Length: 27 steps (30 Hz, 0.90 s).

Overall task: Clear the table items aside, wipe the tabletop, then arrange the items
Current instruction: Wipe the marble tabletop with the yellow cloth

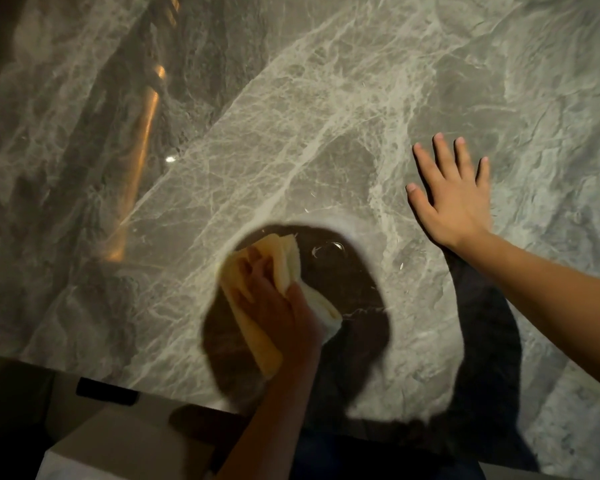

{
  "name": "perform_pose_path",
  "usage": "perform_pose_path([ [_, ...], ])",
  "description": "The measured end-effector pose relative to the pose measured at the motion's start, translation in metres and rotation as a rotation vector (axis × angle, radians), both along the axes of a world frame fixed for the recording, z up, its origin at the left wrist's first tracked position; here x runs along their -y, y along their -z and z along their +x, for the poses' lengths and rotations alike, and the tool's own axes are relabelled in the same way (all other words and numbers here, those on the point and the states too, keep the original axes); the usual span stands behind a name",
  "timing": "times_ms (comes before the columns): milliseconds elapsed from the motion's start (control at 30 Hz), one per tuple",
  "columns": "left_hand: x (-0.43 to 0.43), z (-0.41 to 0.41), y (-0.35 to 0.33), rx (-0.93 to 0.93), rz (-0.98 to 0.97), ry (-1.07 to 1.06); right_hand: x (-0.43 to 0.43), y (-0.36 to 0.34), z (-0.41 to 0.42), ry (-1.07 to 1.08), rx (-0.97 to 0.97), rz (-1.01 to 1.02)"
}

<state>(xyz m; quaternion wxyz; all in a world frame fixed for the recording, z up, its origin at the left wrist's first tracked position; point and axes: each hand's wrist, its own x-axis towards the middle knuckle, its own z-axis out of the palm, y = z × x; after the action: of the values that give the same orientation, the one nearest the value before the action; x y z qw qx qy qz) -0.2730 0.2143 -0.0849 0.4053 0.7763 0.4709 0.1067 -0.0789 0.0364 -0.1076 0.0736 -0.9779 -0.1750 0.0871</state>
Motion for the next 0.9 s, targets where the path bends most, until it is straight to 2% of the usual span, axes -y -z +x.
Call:
perform_pose_path([
  [67, 0.01, 0.02, -0.003, 0.05, 0.004, 0.034, 0.0, 0.0, 0.001, 0.004, -0.001, -0.007],
  [267, 0.023, 0.054, -0.006, 0.003, 0.034, 0.187, -0.001, -0.001, 0.001, 0.003, -0.004, -0.013],
  [400, 0.023, 0.07, -0.002, 0.135, 0.017, 0.206, 0.0, -0.001, 0.001, 0.011, -0.007, -0.007],
  [500, 0.025, 0.076, -0.002, 0.144, 0.029, 0.276, -0.001, -0.001, 0.002, 0.013, -0.009, 0.004],
  [567, 0.018, 0.076, 0.001, 0.114, 0.022, 0.389, -0.001, -0.001, 0.003, 0.016, -0.012, 0.012],
  [633, 0.003, 0.074, 0.006, 0.106, 0.028, 0.599, 0.0, 0.0, 0.002, 0.02, -0.009, 0.017],
  [733, -0.013, 0.071, 0.014, -0.023, 0.244, 0.873, 0.0, 0.0, 0.002, 0.02, 0.008, 0.021],
  [800, -0.007, 0.072, 0.013, -0.178, 0.41, 0.949, 0.001, 0.0, 0.002, 0.018, 0.012, 0.017],
  [900, 0.003, 0.073, 0.01, -0.276, 0.464, 0.989, 0.002, 0.003, 0.003, 0.01, 0.027, -0.005],
])
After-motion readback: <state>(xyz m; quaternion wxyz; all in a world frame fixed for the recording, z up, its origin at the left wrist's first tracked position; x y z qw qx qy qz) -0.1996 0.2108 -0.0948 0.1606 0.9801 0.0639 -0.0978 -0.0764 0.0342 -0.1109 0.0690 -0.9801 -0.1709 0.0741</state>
